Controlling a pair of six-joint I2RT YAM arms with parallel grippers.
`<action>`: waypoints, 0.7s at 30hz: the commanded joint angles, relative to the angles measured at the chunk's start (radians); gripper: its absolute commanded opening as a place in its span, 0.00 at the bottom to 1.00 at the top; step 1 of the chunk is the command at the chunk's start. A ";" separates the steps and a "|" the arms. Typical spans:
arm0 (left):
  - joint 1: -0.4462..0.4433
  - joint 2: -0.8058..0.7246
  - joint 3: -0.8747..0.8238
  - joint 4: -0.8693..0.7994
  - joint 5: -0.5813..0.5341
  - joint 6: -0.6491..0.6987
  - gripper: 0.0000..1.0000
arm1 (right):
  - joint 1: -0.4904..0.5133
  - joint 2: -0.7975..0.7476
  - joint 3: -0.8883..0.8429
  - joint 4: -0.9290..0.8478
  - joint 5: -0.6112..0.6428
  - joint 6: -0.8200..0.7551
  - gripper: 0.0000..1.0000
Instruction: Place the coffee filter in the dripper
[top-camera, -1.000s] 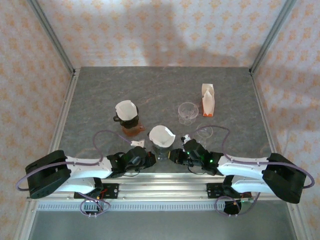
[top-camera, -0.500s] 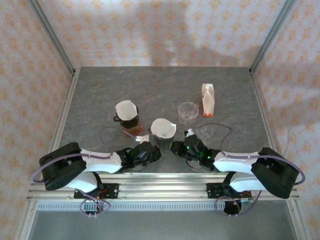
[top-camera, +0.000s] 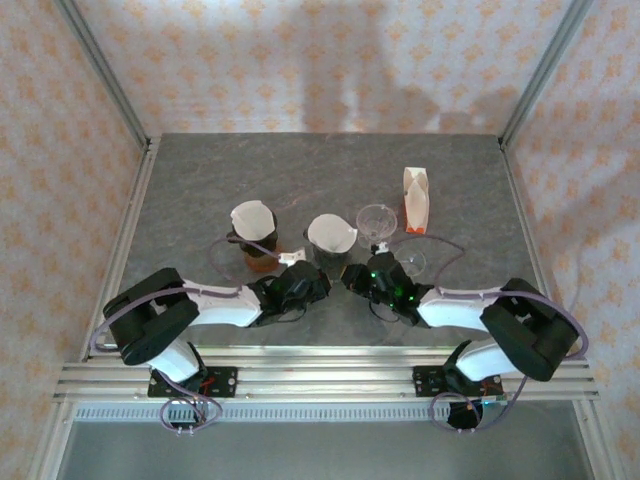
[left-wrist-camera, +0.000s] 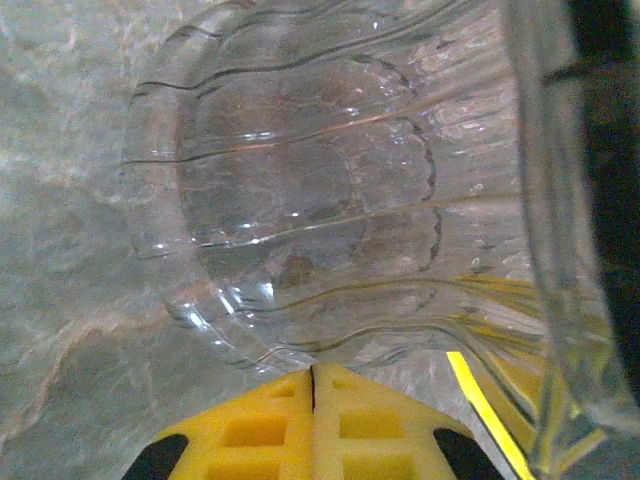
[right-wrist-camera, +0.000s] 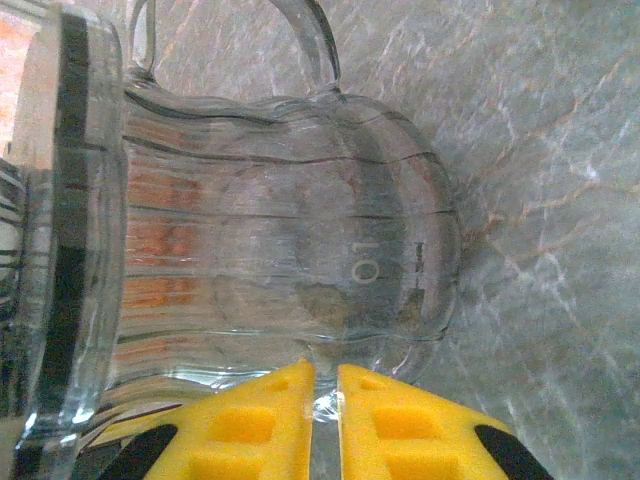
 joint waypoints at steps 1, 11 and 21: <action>0.020 0.025 0.064 0.033 -0.021 0.038 0.00 | -0.016 0.038 0.032 0.006 -0.045 -0.027 0.15; 0.067 0.118 0.158 0.014 -0.026 0.068 0.00 | -0.062 0.147 0.117 0.027 -0.050 -0.033 0.15; 0.068 0.104 0.131 0.018 -0.028 0.051 0.00 | -0.070 0.157 0.127 0.010 -0.043 -0.023 0.16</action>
